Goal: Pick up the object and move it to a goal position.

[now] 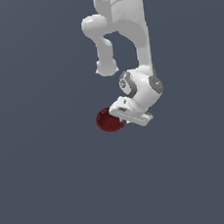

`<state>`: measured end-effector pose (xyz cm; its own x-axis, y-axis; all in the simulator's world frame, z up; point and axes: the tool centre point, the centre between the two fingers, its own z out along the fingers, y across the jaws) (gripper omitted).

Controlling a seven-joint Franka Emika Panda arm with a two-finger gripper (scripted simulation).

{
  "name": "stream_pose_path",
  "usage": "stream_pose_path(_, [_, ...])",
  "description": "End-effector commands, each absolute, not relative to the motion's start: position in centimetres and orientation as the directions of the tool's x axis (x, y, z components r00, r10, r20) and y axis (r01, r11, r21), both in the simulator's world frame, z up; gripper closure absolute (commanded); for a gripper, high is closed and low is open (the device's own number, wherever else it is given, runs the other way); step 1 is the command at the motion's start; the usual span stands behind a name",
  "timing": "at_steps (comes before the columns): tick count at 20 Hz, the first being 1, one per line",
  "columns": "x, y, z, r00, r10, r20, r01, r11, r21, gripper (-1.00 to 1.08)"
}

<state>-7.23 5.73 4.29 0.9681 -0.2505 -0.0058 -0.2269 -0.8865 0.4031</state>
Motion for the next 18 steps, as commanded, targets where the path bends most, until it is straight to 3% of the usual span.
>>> stream_pose_path(1, [-7.3,5.8,4.5,0.968,-0.250,-0.006,-0.226,-0.887,0.403,1.08])
stream_pose_path(10, [-8.3,6.5,7.8,0.968,-0.250,-0.006,-0.226,-0.887,0.403,1.08])
stream_pose_path(18, [-10.2,8.0,14.2,0.968,-0.249,-0.006,-0.226,-0.887,0.403,1.08])
